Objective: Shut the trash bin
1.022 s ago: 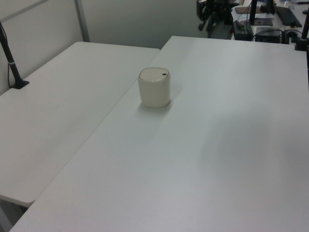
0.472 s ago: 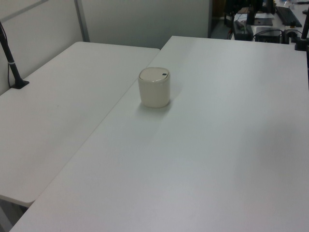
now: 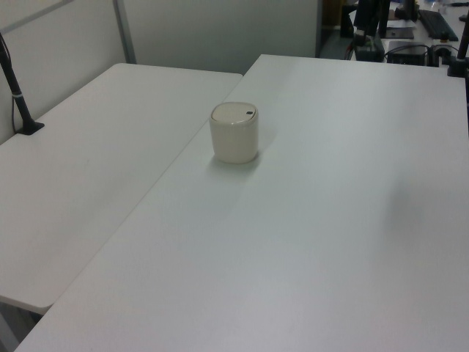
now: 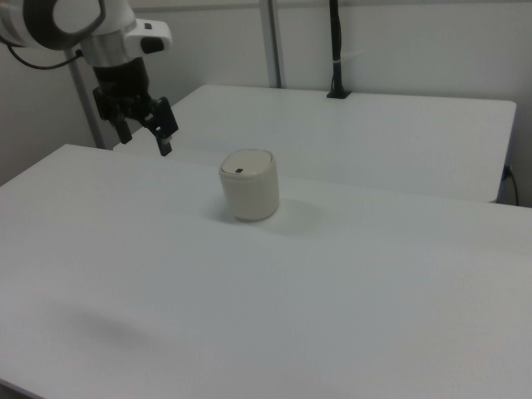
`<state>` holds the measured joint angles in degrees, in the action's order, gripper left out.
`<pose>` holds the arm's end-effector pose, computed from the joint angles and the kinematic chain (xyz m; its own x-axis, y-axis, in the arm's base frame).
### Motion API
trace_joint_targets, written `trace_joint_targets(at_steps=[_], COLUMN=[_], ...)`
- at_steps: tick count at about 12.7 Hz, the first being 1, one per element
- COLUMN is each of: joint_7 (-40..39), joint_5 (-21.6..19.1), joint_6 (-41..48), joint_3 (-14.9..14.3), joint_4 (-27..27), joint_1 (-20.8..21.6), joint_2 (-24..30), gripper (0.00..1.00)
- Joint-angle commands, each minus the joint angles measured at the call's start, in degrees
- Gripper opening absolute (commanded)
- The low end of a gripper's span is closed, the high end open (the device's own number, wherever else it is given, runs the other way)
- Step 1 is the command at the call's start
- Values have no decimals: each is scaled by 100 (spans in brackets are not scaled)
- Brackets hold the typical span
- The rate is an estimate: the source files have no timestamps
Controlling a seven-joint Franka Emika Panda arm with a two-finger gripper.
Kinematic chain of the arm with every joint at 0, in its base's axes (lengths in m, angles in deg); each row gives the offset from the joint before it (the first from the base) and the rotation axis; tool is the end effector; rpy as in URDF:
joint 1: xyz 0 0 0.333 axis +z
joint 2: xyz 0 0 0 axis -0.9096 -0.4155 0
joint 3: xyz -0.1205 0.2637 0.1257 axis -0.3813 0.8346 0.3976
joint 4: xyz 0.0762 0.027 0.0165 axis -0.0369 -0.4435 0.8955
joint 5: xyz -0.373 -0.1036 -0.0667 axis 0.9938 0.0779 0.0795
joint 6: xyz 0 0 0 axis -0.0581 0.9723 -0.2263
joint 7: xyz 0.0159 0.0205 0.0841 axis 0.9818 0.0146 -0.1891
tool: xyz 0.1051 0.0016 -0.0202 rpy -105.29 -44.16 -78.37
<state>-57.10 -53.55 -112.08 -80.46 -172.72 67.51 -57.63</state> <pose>0.5156 -0.0064 0.6422 0.9938 -0.0404 0.1036 -0.0346 -0.9977 -0.0576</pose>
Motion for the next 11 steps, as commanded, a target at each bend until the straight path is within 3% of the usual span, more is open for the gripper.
trace_joint_targets(at_steps=[1, 4, 7, 11], joint_7=[-692, -736, -710, -710], joint_5=[-17, -52, -122, -316], joint_6=[488, 418, 409, 400], joint_3=[-20, -81, -660, -679], joint_4=[936, 1017, 1017, 974], joint_1=[-101, -40, 539, 576], joint_2=[-751, -894, -894, -868], gripper=[100, 100, 100, 100])
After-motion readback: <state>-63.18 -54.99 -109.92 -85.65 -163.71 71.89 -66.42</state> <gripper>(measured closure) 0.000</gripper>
